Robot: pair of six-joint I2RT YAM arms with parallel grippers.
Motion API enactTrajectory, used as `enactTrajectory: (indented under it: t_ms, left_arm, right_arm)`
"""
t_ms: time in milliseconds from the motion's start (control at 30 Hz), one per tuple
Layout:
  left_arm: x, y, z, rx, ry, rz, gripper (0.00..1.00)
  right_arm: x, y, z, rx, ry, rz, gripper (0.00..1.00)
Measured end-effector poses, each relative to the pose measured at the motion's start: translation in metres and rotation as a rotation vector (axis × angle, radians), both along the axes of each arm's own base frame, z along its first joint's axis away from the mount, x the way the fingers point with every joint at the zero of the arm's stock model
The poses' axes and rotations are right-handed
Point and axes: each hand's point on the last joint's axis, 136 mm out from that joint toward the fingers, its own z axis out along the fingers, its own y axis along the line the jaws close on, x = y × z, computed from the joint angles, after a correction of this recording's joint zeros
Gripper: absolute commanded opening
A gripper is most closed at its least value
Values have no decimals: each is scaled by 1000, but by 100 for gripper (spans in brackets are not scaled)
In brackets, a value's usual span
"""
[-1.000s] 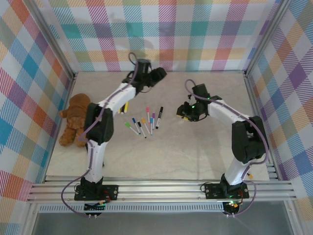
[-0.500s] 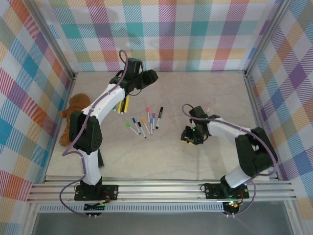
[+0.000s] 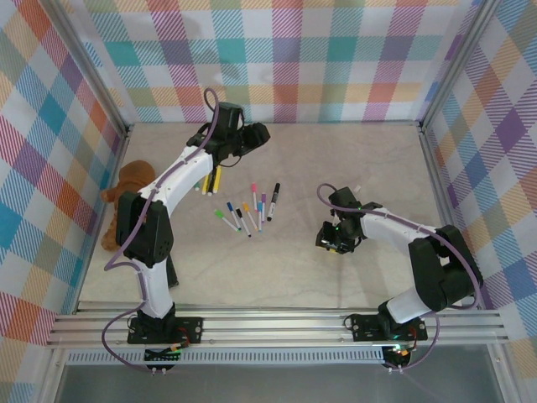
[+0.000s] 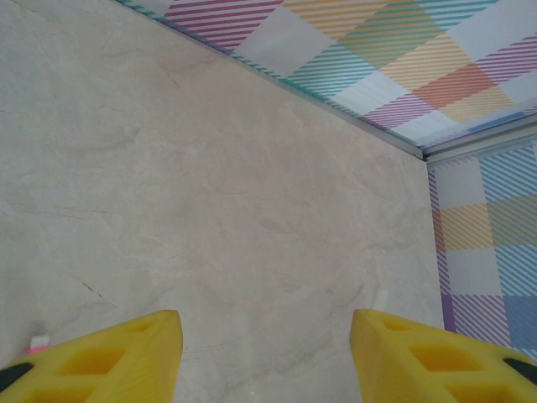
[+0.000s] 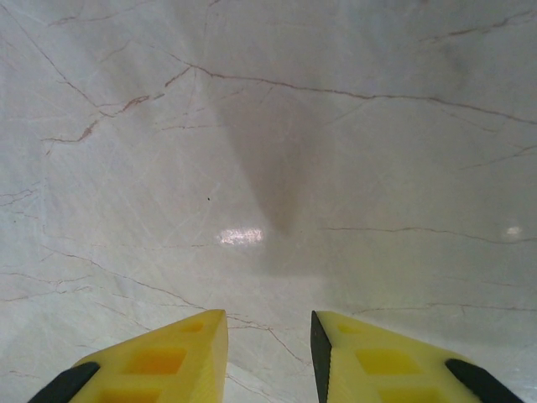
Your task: Open the pen caps
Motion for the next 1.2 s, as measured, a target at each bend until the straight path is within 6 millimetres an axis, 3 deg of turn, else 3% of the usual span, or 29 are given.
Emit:
enactTrajectory:
  t_ms: [300,1200]
  left_arm:
    - [-5,2,11,-5,-20,-3,55]
    - [-7,6,8,28,-17,-4,55]
  right_arm:
    - [1,2,2,8,-2,6,34]
    - [11,8,13,26,-39,32,34]
